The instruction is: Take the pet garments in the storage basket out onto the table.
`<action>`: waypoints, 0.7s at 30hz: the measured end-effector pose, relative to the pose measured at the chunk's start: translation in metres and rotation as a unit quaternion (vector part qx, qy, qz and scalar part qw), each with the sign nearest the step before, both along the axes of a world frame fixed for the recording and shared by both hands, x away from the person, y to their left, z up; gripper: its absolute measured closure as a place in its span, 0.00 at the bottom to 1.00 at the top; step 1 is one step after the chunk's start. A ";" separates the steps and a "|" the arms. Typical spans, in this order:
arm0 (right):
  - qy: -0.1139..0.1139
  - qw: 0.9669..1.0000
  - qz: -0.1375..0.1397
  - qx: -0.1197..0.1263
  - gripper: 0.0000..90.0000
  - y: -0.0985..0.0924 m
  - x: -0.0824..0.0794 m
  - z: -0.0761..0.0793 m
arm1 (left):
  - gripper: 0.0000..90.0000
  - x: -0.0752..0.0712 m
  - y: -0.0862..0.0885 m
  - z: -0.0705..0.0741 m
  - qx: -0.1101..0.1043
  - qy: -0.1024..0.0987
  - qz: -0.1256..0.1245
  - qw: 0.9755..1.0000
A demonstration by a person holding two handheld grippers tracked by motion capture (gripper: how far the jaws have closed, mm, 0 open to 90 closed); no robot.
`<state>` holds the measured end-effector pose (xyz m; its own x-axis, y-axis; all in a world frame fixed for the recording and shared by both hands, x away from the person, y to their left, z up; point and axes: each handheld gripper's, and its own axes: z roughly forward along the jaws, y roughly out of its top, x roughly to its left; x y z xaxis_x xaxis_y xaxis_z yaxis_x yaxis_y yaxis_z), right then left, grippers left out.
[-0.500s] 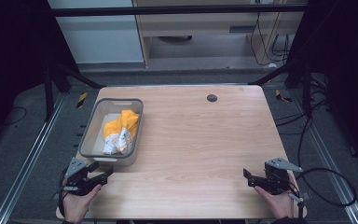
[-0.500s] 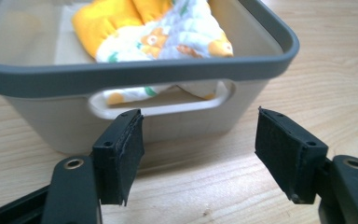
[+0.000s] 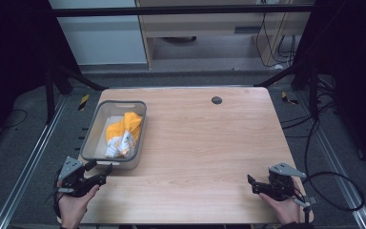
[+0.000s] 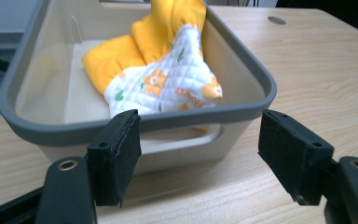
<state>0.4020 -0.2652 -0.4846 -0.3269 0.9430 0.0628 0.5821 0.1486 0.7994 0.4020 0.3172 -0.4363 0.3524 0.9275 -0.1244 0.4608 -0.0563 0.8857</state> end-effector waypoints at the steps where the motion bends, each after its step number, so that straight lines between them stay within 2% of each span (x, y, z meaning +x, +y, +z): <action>1: 0.000 1.000 0.000 0.003 0.14 0.000 0.000 0.000 | 0.33 0.000 0.000 0.002 -0.002 -0.003 0.002 1.000; 9: -0.014 1.000 0.006 -0.002 0.15 0.001 -0.001 0.000 | 0.33 0.002 -0.001 0.016 -0.005 -0.011 -0.009 1.000; 21: -0.014 1.000 0.010 -0.002 0.15 0.003 -0.002 0.000 | 0.33 0.009 -0.008 0.032 0.008 -0.021 -0.025 0.999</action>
